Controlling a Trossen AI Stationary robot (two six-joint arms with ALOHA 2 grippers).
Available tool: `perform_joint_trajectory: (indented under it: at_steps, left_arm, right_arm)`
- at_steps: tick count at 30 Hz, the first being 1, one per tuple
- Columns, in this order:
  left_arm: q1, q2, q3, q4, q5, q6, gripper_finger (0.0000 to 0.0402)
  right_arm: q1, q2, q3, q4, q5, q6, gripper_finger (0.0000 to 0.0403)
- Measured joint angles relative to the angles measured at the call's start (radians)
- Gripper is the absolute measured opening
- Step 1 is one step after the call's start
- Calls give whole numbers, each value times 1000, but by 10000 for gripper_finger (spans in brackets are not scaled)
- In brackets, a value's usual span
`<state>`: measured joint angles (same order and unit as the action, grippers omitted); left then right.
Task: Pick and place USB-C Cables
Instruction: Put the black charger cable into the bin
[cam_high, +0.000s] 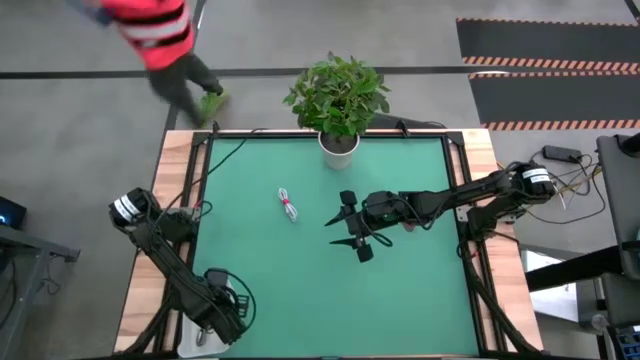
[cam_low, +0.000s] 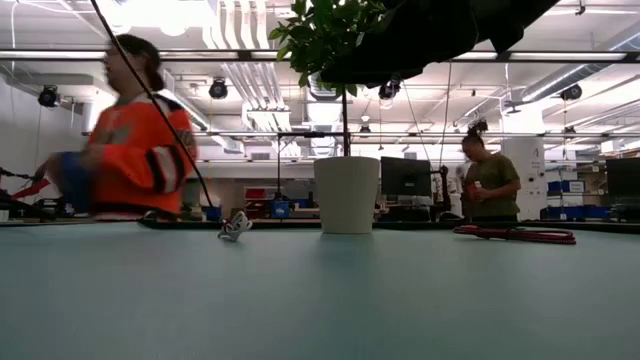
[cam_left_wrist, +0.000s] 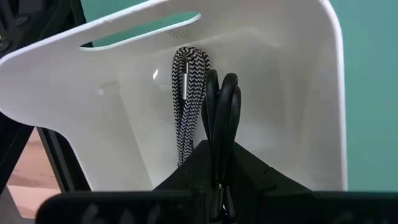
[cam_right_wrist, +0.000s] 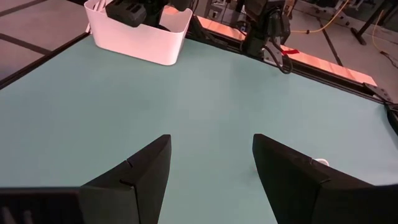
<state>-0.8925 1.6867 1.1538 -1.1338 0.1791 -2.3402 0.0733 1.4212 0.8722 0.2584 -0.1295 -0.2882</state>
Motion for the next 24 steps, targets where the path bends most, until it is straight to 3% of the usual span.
perform_joint_trajectory:
  at_steps: [18, 24]
  left_arm:
    - [0, 0, 0, 1, 0, -2, 23]
    - [0, 0, 0, 9, 0, -2, 66]
  right_arm:
    - [1, 0, 0, 8, -1, 38, 219]
    - [1, -3, 0, 8, -1, 41, 219]
